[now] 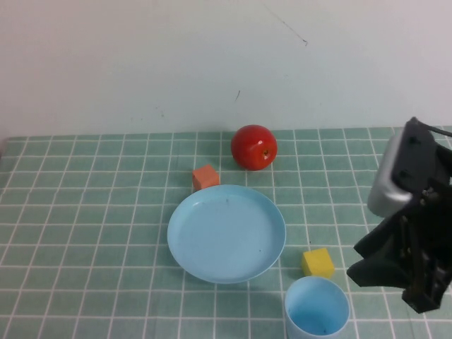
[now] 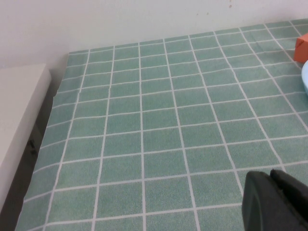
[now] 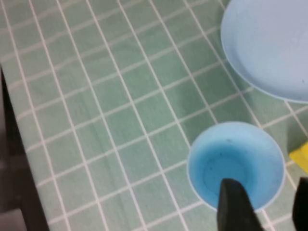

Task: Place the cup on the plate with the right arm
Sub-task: Pick up the cup from the table

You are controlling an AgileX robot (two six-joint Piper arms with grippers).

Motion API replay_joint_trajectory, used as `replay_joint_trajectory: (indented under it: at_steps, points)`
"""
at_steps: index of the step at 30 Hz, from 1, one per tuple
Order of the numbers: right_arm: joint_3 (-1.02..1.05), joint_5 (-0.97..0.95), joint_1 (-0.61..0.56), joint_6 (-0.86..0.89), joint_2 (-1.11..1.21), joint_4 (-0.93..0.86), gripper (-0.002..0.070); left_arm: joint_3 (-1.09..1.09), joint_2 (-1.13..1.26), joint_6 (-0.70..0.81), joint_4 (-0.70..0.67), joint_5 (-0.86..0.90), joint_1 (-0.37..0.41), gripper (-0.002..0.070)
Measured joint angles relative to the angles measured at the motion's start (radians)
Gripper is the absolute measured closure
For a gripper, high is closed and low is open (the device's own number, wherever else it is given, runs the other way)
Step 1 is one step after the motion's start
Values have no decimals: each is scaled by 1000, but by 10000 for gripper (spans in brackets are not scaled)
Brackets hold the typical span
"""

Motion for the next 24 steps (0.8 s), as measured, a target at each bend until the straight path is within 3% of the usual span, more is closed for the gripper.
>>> replay_joint_trajectory:
  at_steps: [3,6,14,24]
  points:
    - [-63,8,18,59,76,-109,320,0,0,0,0,0,0,678]
    - [-103,9,20,73,158,-153,279,0,0,0,0,0,0,678]
    - [-127,-46,20,78,382,-165,262,0,0,0,0,0,0,678]
    - [-127,-65,20,79,482,-145,262,0,0,0,0,0,0,678]
